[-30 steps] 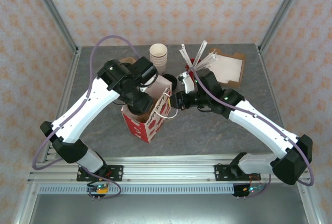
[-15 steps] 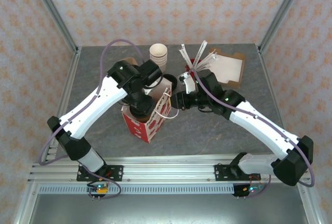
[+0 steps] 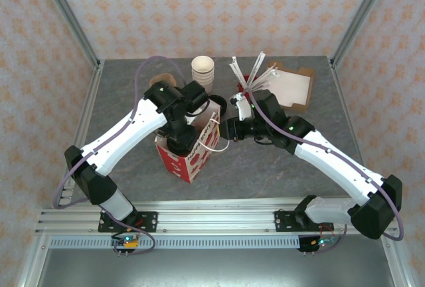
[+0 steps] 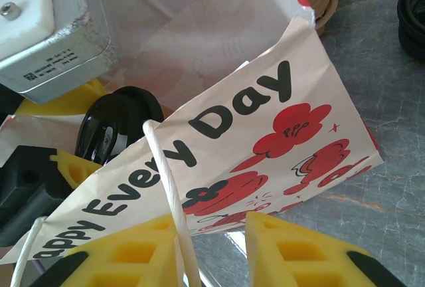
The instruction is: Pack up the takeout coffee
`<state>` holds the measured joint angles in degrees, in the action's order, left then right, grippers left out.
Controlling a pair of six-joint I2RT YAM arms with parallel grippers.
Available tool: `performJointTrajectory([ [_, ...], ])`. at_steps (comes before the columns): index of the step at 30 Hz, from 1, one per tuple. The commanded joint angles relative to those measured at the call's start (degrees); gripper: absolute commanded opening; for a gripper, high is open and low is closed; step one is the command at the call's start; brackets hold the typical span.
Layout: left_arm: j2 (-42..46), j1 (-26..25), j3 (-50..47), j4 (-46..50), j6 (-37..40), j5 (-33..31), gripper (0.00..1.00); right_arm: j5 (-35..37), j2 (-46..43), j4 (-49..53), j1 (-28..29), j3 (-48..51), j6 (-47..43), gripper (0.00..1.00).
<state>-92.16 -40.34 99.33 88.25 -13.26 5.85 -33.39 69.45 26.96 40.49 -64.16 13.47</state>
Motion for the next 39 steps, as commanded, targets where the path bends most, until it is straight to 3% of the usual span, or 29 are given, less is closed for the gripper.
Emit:
performJointTrajectory([
  [1,1.1,0.68,-1.61,-2.07,-0.86,1.1,0.47,1.13,-0.93,-1.3,0.4,0.36,-0.51,0.3],
  [39,1.42,3.16,-11.67,-9.68,-0.17,4.2,0.46,2.19,-0.02,-0.33,0.38,-0.46,-0.81,0.34],
])
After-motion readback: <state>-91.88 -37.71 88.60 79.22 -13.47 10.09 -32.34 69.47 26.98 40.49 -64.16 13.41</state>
